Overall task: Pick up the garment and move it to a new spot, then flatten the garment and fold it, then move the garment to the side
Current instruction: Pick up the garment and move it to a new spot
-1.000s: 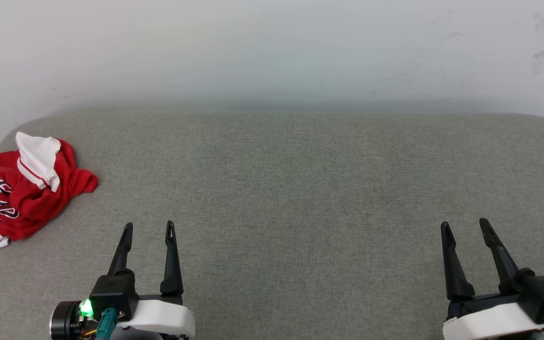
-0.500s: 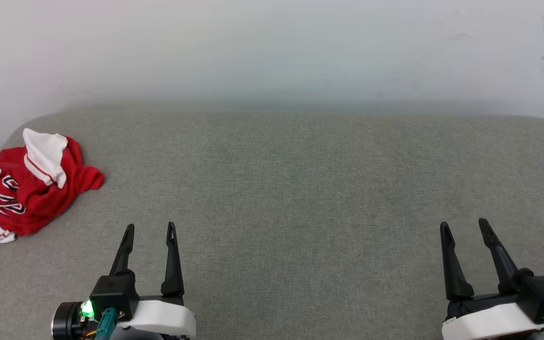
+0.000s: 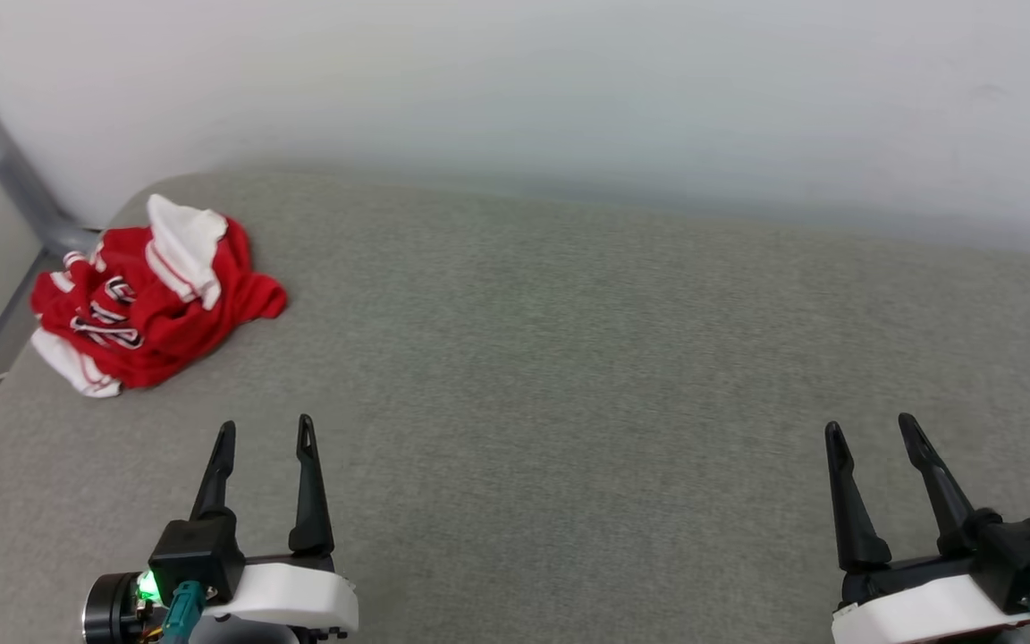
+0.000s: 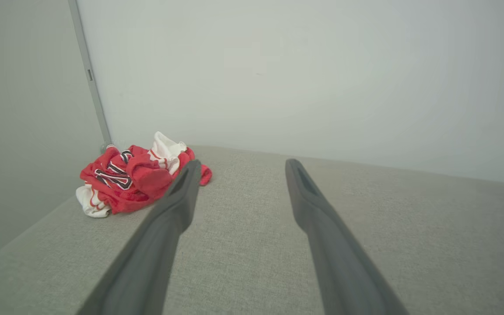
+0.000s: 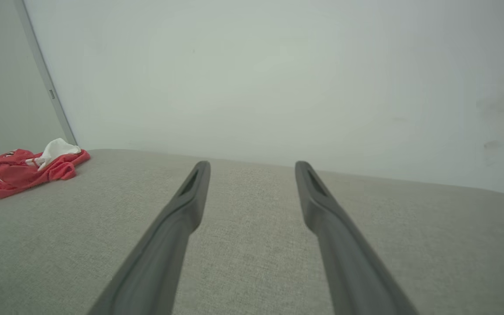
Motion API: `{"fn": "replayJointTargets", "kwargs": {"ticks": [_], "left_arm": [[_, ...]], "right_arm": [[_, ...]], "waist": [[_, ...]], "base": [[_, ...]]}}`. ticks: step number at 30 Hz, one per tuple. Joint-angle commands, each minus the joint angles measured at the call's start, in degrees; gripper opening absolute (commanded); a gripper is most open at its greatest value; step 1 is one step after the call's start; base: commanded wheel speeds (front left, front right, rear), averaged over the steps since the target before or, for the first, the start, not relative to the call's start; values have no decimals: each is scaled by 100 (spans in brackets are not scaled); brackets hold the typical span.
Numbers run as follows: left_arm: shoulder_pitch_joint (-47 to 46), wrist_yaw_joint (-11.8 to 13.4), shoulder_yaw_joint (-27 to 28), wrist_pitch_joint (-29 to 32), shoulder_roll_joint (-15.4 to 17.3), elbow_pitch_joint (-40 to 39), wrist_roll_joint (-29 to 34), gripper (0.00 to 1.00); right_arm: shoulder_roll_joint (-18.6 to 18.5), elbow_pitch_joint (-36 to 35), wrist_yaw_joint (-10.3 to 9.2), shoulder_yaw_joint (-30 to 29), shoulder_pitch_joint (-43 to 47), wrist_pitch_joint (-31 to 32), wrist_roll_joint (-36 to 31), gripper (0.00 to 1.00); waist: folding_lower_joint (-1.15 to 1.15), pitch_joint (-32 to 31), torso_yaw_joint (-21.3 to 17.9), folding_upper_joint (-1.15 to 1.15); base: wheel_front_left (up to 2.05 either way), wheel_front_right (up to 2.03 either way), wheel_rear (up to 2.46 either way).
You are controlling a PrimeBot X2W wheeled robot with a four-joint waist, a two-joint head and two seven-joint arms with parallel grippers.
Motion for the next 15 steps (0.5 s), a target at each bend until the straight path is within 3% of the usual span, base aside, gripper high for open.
{"fn": "replayJointTargets", "kwargs": {"ticks": [1,15], "left_arm": [[-32,15,53,-16,-8,-17,-8,100],[-64,22,188,-16,-8,-21,-90,100]], "right_arm": [[13,-27,-4,7,23,-14,-23,100],[13,-59,-4,77,-49,-14,-137,100]], "waist": [[0,47,259,0],[0,174,1257,0]], "base": [[0,0,0],[0,0,0]]}}
